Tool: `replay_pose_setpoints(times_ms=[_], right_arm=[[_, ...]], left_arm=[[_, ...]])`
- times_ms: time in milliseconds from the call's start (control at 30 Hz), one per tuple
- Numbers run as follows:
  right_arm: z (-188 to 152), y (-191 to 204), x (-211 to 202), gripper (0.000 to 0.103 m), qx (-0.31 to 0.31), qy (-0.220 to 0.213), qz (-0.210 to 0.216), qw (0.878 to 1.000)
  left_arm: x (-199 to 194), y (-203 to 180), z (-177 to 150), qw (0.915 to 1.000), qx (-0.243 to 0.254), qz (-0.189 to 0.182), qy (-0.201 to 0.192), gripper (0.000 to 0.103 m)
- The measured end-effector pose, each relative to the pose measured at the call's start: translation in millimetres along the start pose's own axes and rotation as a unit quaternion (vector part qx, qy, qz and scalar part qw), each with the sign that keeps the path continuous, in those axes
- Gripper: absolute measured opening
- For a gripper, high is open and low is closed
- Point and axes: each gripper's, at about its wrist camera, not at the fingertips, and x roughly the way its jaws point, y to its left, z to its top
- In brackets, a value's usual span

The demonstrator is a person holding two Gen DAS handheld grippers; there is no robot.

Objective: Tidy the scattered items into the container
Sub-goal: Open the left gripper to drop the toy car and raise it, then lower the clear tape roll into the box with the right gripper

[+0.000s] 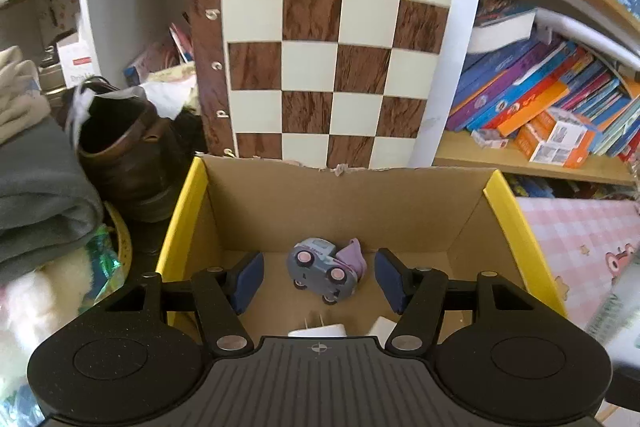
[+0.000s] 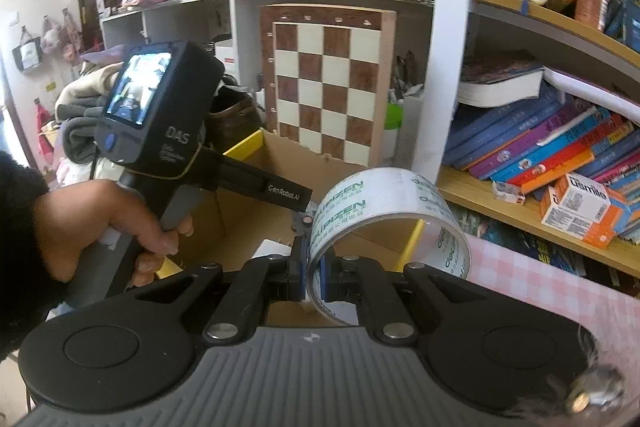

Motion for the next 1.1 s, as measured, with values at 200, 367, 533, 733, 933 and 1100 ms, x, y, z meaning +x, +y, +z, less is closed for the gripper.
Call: replay_pose_setpoints(times_ms=[200,367,533,733,933,1100], right_arm=[[3,9,3,0.006,-0.018,-0.001,0.009,1.0],[5,18,7,0.006,-0.032,-0.002,0.018,0.999],[8,21,12,0.006,-0.035,0.001,0.028,0.999],[12,19,22,0.006,-0.031,0.01,0.042,0.999],[19,18,37,0.006,-0.043,0.021,0.054,0.997],[26,18,54,0.006,-0.056,0.031,0.063,0.996]], left_arm=[[-32,7,-3,0.9986,-0.009,0.022,-0.047,0.062],[-56,13,-3,0.9962,-0.015,0.036,-0.079,0.062],[-76,13,-7,0.9936,-0.015,0.047,-0.102,0.064],[-90,13,-16,0.9924,-0.027,0.047,-0.11,0.067],[-90,11,-21,0.9936,-0.022,0.053,-0.097,0.075],[-89,11,-22,0.9938,-0.02,0.061,-0.091,0.078]])
